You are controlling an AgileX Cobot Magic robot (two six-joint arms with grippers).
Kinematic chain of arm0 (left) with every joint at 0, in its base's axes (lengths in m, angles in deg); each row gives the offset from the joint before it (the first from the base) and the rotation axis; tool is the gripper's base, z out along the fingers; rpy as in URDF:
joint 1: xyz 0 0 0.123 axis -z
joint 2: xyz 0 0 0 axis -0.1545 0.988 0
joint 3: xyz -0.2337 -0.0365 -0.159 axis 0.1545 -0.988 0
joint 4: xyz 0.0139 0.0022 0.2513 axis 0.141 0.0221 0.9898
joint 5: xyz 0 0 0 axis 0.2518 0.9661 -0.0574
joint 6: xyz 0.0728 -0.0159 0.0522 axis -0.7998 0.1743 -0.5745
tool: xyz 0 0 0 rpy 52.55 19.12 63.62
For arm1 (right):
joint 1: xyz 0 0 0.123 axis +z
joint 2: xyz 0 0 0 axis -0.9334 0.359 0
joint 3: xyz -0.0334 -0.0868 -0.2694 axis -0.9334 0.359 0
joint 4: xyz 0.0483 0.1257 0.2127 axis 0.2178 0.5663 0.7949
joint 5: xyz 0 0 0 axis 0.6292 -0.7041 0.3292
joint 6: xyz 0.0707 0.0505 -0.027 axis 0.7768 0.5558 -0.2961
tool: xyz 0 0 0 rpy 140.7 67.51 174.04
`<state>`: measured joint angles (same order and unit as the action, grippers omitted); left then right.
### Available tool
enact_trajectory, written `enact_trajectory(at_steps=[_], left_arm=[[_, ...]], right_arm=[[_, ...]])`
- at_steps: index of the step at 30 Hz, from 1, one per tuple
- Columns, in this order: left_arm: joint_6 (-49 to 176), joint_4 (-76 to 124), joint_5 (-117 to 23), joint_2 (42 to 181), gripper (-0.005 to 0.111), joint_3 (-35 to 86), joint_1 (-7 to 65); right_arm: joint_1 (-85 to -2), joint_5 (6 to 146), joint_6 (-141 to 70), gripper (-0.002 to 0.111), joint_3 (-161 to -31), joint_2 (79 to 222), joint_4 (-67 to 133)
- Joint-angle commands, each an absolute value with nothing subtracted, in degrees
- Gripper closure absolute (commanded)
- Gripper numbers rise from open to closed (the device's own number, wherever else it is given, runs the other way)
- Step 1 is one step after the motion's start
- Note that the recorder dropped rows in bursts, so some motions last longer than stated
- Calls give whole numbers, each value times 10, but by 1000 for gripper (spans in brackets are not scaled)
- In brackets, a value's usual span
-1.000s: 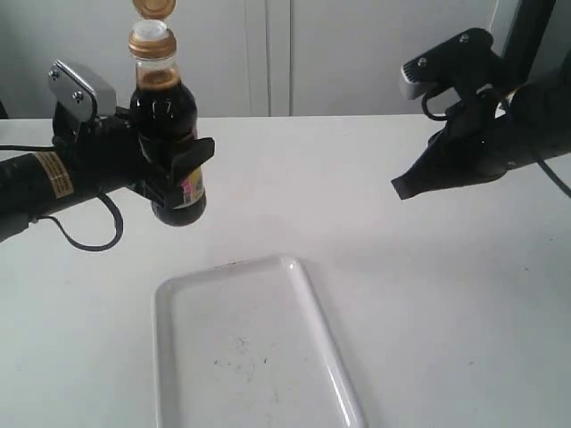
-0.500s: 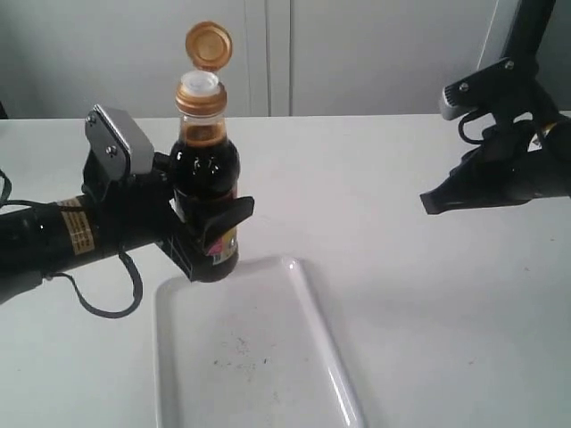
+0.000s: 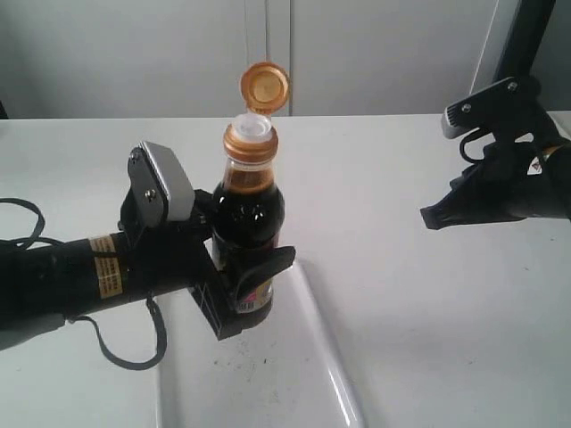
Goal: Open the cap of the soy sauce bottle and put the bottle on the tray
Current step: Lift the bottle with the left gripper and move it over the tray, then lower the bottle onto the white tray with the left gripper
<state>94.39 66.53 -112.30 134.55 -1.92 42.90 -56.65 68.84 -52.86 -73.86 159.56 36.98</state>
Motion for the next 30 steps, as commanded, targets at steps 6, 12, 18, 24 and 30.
enact_trajectory(at_steps=[6,12,18,24,30], left_arm=[[921,636,-1173,1329,107,-39,433],[907,640,-1173,1331,107,-43,433],[880,628,-1173,1331,107,-43,444],[857,601,-1173,1331,107,-43,457],[858,599,-1173,1335,107,-43,457]], right_arm=[[-571,701,-524,108,-736,1595,372],[-571,701,-524,108,-736,1595,373],[-571,729,-524,108,-719,1595,373],[-571,749,-524,108,-706,1595,373],[-571,756,-524,108,-703,1595,373]])
